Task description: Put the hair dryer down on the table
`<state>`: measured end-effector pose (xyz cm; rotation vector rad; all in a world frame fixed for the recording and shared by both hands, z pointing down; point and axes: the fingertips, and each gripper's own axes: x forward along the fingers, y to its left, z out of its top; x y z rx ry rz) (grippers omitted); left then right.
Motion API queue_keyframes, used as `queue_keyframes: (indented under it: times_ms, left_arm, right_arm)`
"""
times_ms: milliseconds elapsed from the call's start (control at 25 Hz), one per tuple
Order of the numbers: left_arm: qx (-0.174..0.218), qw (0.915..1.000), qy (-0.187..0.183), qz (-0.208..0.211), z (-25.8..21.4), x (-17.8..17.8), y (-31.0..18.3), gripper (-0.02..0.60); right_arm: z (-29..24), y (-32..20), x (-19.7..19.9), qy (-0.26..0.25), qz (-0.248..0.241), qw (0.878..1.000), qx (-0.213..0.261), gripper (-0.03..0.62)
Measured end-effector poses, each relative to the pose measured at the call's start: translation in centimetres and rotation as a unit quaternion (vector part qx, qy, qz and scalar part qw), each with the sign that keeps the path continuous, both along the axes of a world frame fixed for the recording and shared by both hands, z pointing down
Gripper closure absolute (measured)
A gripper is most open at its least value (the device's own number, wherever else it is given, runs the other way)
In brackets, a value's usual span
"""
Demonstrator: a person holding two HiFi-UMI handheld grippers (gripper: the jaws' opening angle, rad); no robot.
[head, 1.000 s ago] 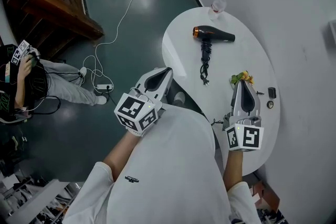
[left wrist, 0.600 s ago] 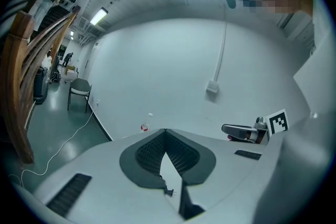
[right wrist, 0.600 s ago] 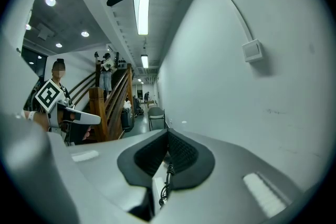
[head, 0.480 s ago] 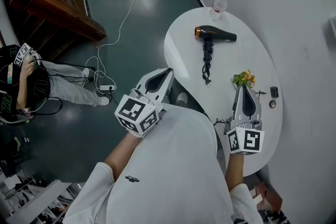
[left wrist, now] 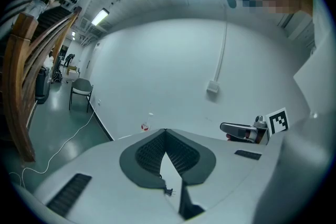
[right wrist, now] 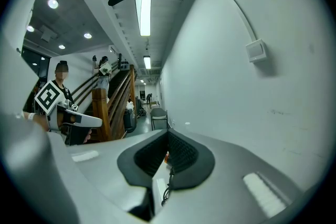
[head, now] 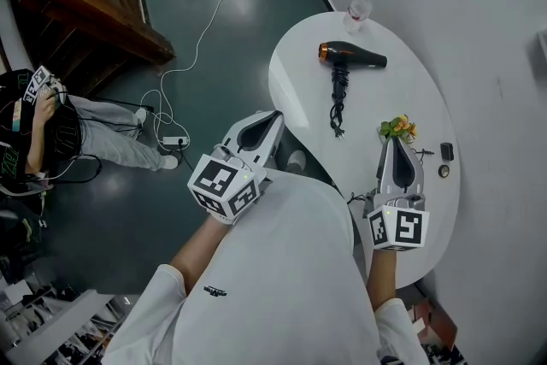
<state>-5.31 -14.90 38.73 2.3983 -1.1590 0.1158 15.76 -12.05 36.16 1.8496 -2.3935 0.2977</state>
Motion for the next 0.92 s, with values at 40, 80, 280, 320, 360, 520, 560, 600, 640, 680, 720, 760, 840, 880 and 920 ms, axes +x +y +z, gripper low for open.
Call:
queue_keyframes:
  times_ms: [40, 80, 280, 320, 360, 520, 560, 600, 640, 680, 720, 760, 840, 880, 920]
  left_arm:
    - [0.0, 1.0, 0.0, 0.0, 0.04, 0.02, 0.05, 0.574]
    - [-0.001, 1.0, 0.0, -0.001, 0.07, 0.03, 0.09, 0.574]
    - [-0.001, 1.0, 0.0, -0.002, 0.08, 0.01, 0.17, 0.574]
    - [-0.001, 1.0, 0.001, -0.002, 0.08, 0.0, 0.19, 0.574]
    - [-0.001, 1.0, 0.001, -0.002, 0.07, -0.03, 0.22, 0.574]
    - [0.0, 1.0, 0.001, -0.003, 0.04, -0.11, 0.32, 0.574]
    - [-0.001, 1.0, 0.001, -0.003, 0.06, -0.08, 0.33, 0.574]
    - [-0.001, 1.0, 0.001, -0.003, 0.07, -0.04, 0.34, 0.574]
    - [-0.001, 1.0, 0.001, -0.004, 0.06, -0.01, 0.34, 0.574]
    - [0.0, 1.0, 0.001, -0.004, 0.05, 0.0, 0.35, 0.574]
    - [0.0, 1.0, 0.001, -0.004, 0.04, -0.02, 0.36, 0.574]
    - [0.0, 1.0, 0.001, -0.005, 0.03, -0.05, 0.38, 0.574]
    - [0.0, 1.0, 0.001, -0.005, 0.05, -0.13, 0.44, 0.574]
    - [0.0, 1.0, 0.001, -0.006, 0.05, -0.17, 0.47, 0.574]
    - [0.0, 1.0, 0.001, -0.006, 0.06, -0.2, 0.51, 0.574]
  right_arm:
    - [0.12, 0.06, 0.07, 0.001, 0.0, 1.0, -0.001, 0.583]
    - [0.21, 0.13, 0.08, 0.002, -0.001, 1.0, -0.001, 0.583]
    - [0.31, 0.29, -0.05, 0.0, -0.001, 1.0, -0.005, 0.583]
    - [0.35, 0.31, -0.05, 0.0, -0.001, 1.0, -0.005, 0.583]
    - [0.35, 0.33, -0.09, 0.001, -0.001, 1.0, -0.005, 0.583]
    - [0.22, 0.31, -0.2, -0.001, -0.001, 1.0, -0.004, 0.583]
    - [0.21, 0.28, -0.17, -0.002, 0.0, 1.0, -0.005, 0.583]
    - [0.23, 0.27, -0.14, -0.002, 0.0, 1.0, -0.005, 0.583]
    - [0.26, 0.28, -0.11, -0.001, 0.0, 1.0, -0.006, 0.583]
    - [0.27, 0.28, -0.1, -0.002, 0.0, 1.0, -0.006, 0.583]
    - [0.27, 0.29, -0.1, -0.002, -0.001, 1.0, -0.006, 0.583]
    - [0.26, 0.31, -0.11, -0.003, -0.001, 1.0, -0.005, 0.583]
    - [0.28, 0.36, -0.13, -0.003, 0.0, 1.0, -0.005, 0.583]
    - [0.3, 0.38, -0.13, -0.003, 0.0, 1.0, -0.005, 0.583]
    - [0.32, 0.41, -0.14, -0.002, 0.0, 1.0, -0.005, 0.583]
